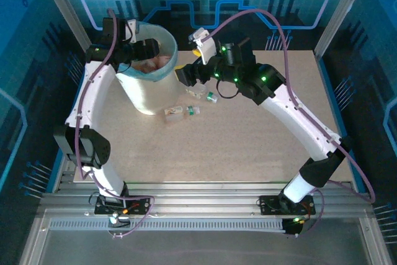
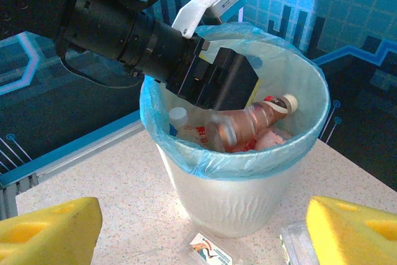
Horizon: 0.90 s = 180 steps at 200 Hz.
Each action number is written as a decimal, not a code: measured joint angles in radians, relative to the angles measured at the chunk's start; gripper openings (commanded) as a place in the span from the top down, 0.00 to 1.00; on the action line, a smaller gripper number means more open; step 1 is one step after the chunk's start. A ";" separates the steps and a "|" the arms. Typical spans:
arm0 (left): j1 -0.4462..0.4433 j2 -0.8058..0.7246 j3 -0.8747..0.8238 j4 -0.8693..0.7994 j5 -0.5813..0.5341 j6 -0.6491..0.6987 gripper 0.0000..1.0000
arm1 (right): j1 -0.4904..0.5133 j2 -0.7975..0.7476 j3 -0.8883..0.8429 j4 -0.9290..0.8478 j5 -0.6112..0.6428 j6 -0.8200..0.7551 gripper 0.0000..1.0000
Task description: Put the plastic bottles in the bin
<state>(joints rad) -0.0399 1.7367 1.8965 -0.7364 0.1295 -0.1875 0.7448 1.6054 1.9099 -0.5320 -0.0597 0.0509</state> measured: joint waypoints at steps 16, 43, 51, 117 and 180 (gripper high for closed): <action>0.000 0.000 0.000 0.000 0.000 -0.001 0.14 | 0.000 -0.002 0.000 0.000 0.000 0.000 0.13; 0.000 -0.005 0.000 0.000 0.000 -0.002 0.13 | 0.000 -0.010 -0.011 0.001 0.000 0.000 0.13; 0.000 -0.008 0.000 0.000 0.000 -0.003 0.13 | 0.000 -0.013 -0.019 0.001 0.000 0.000 0.12; 0.000 -0.066 0.021 -0.028 0.000 -0.018 0.08 | -0.011 -0.025 -0.032 -0.001 -0.020 -0.008 0.12; 0.000 -0.132 0.043 -0.052 0.000 -0.024 0.07 | -0.026 -0.037 -0.032 0.001 -0.063 -0.019 0.12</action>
<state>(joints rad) -0.0399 1.6043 1.9396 -0.7883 0.1291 -0.2111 0.7189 1.5688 1.8774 -0.5312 -0.1230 0.0322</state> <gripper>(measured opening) 0.925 0.883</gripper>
